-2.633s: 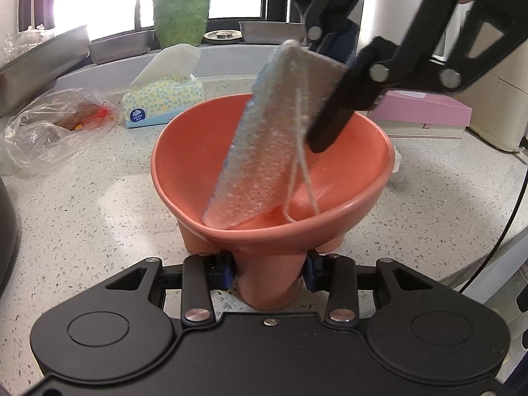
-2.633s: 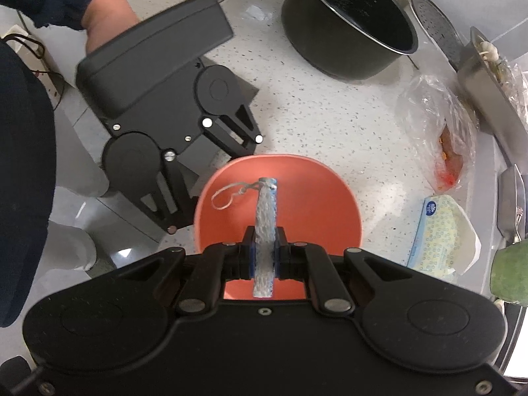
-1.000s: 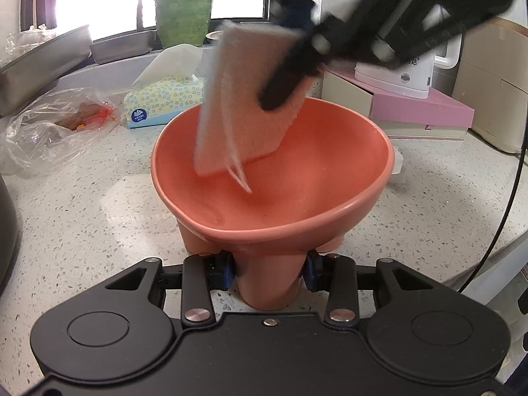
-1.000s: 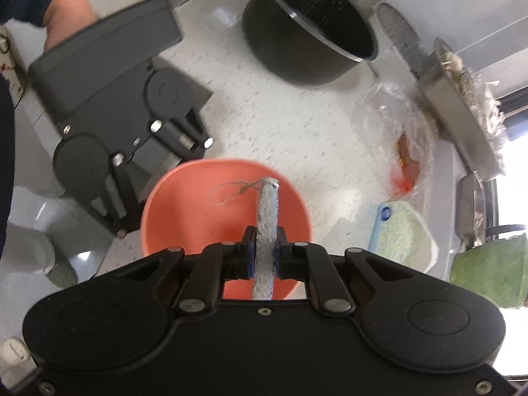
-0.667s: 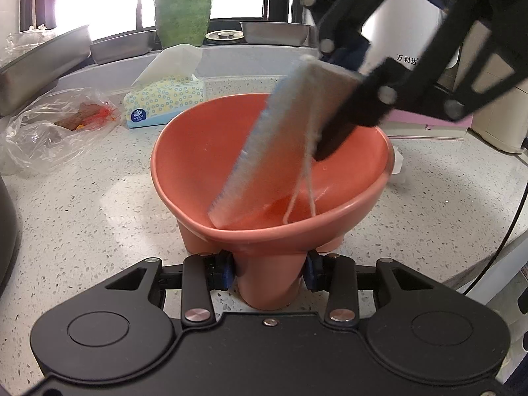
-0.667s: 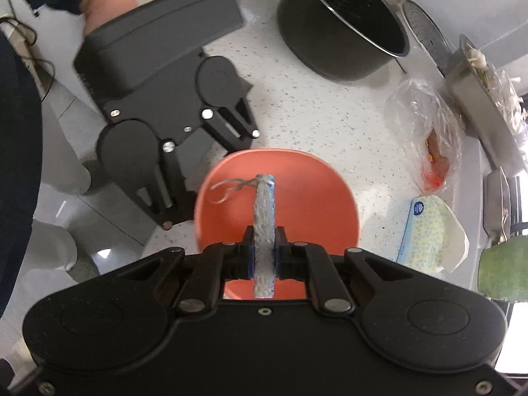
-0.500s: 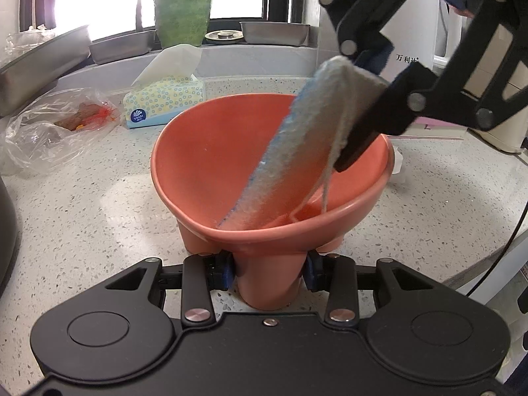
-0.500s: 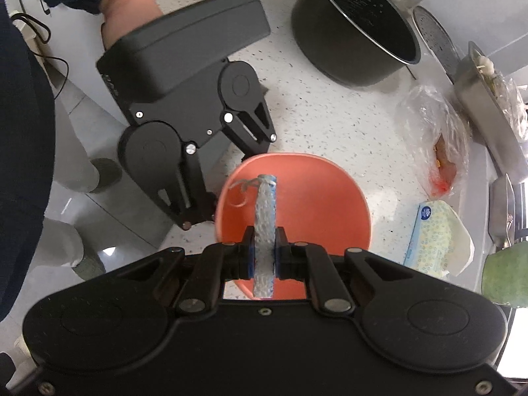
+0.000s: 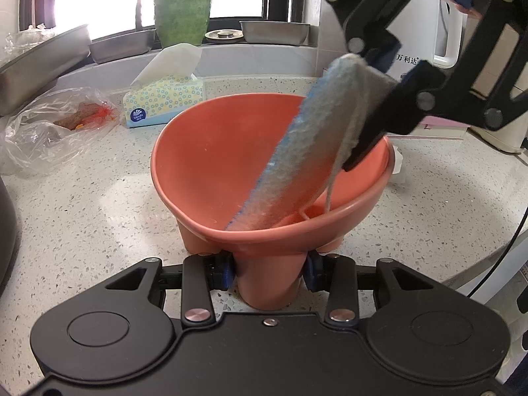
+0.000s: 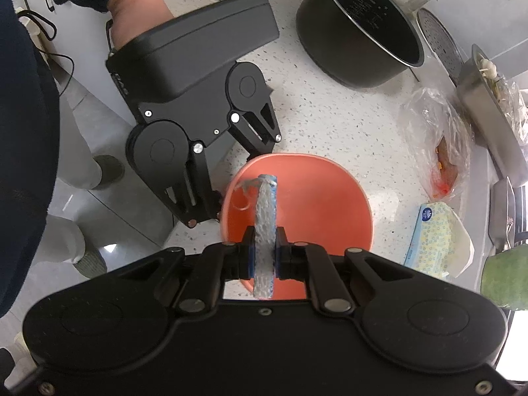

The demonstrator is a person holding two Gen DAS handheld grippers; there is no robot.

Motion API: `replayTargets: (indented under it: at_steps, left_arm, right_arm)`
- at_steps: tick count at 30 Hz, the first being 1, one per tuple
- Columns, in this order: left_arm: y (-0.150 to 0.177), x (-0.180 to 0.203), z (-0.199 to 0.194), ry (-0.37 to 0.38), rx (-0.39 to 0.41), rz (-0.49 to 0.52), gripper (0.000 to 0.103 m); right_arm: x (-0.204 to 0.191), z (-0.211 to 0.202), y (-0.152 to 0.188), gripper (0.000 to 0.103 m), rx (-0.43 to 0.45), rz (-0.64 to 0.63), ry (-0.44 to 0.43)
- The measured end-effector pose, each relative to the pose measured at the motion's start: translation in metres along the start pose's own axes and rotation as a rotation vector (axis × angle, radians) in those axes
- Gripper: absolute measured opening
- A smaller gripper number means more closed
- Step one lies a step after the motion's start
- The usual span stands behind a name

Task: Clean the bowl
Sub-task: 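Scrub the bowl's bottom with the sponge edge in the right tool, then wipe the bowl's inside once more with the sponge in the right tool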

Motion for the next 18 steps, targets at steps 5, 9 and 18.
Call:
replayTargets:
  at_steps: [5,9,18]
  left_arm:
    - [0.001,0.001,0.000,0.001,0.001,0.000,0.038]
    - [0.000,0.000,0.001,0.003,-0.002,0.003,0.038]
    - [0.000,0.000,0.001,0.006,-0.004,0.005,0.038]
  right_arm:
    - [0.006,0.007,-0.002,0.012,-0.004,0.000,0.018]
    - [0.013,0.010,-0.003,0.012,0.001,0.009,0.039]
    - [0.029,0.014,-0.005,0.012,0.009,0.029,0.105]
Point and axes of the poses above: each gripper's, at about its wrist camera, not at the fingertips, and z roughly the way its jaws point, x to its right, y to its underside, the point moved 1 cm from there along z, roughly the way its jaws point, and after that the axes turned 2 degrees about y, right-handed, at the moved point
